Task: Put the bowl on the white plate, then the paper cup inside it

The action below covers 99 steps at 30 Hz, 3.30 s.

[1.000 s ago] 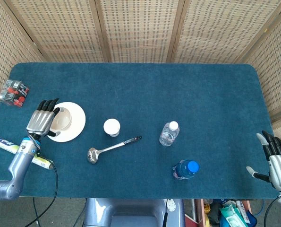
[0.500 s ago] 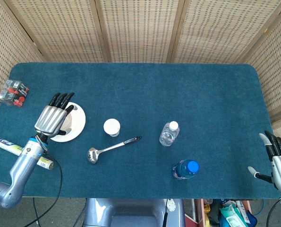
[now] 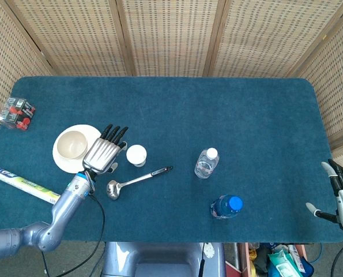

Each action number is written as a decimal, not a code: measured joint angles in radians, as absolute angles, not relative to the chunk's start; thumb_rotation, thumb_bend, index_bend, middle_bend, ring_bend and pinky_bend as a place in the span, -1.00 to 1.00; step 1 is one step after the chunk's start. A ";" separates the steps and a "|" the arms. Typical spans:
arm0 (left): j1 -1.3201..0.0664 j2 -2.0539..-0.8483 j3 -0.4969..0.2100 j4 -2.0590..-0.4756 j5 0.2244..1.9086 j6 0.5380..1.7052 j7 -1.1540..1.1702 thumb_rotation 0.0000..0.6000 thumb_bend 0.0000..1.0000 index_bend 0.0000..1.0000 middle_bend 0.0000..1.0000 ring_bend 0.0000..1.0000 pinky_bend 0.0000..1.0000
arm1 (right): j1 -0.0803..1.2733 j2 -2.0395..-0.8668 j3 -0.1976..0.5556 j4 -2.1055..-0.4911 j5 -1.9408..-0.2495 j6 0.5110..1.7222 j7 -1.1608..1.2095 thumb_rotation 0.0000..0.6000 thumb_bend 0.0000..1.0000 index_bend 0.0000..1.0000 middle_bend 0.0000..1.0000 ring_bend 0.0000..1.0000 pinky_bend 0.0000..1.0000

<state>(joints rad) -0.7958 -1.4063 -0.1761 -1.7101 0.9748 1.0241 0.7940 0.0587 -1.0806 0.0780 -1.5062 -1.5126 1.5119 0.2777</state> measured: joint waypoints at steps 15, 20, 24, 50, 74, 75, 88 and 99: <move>-0.887 -1.533 -0.155 -1.644 0.852 1.042 0.905 1.00 -0.24 -0.20 -1.00 -1.00 -1.00 | 0.059 -1.076 0.079 -1.486 -1.511 1.506 0.329 1.00 -0.72 -0.98 -1.00 -1.00 -1.00; -0.891 -1.536 -0.148 -1.645 0.838 1.053 0.908 1.00 -0.24 -0.19 -1.00 -1.00 -1.00 | 0.058 -1.076 0.079 -1.481 -1.510 1.507 0.339 1.00 -0.72 -0.98 -1.00 -1.00 -1.00; -0.891 -1.531 -0.137 -1.643 0.836 1.058 0.904 1.00 -0.23 -0.18 -1.00 -1.00 -1.00 | 0.058 -1.075 0.078 -1.483 -1.514 1.509 0.338 1.00 -0.72 -0.98 -1.00 -1.00 -1.00; -0.917 -1.641 -0.105 -1.486 0.835 1.048 0.873 1.00 -0.13 0.36 -1.00 -1.00 -1.00 | 0.058 -1.077 0.081 -1.476 -1.509 1.506 0.351 1.00 -0.72 -0.98 -1.00 -1.00 -1.00; -0.818 -1.396 -0.100 -1.637 0.964 1.144 0.746 1.00 -0.12 0.50 -1.00 -1.00 -0.99 | 0.049 -1.072 0.075 -1.496 -1.526 1.530 0.322 1.00 -0.72 -0.98 -1.00 -1.00 -1.00; -0.810 -1.377 -0.099 -1.642 0.967 1.147 0.736 1.00 -0.12 0.50 -1.00 -1.00 -0.99 | 0.049 -1.072 0.075 -1.497 -1.526 1.530 0.319 1.00 -0.72 -0.98 -1.00 -1.00 -1.00; -0.678 -1.169 -0.075 -1.570 0.982 1.126 0.509 1.00 -0.12 0.50 -1.00 -1.00 -0.99 | 0.051 -1.075 0.072 -1.515 -1.530 1.528 0.279 1.00 -0.72 -0.98 -1.00 -1.00 -1.00; -0.620 -1.179 -0.058 -1.411 0.966 1.047 0.398 1.00 -0.12 0.50 -1.00 -1.00 -0.99 | 0.052 -1.076 0.070 -1.523 -1.532 1.525 0.262 1.00 -0.72 -0.98 -1.00 -1.00 -1.00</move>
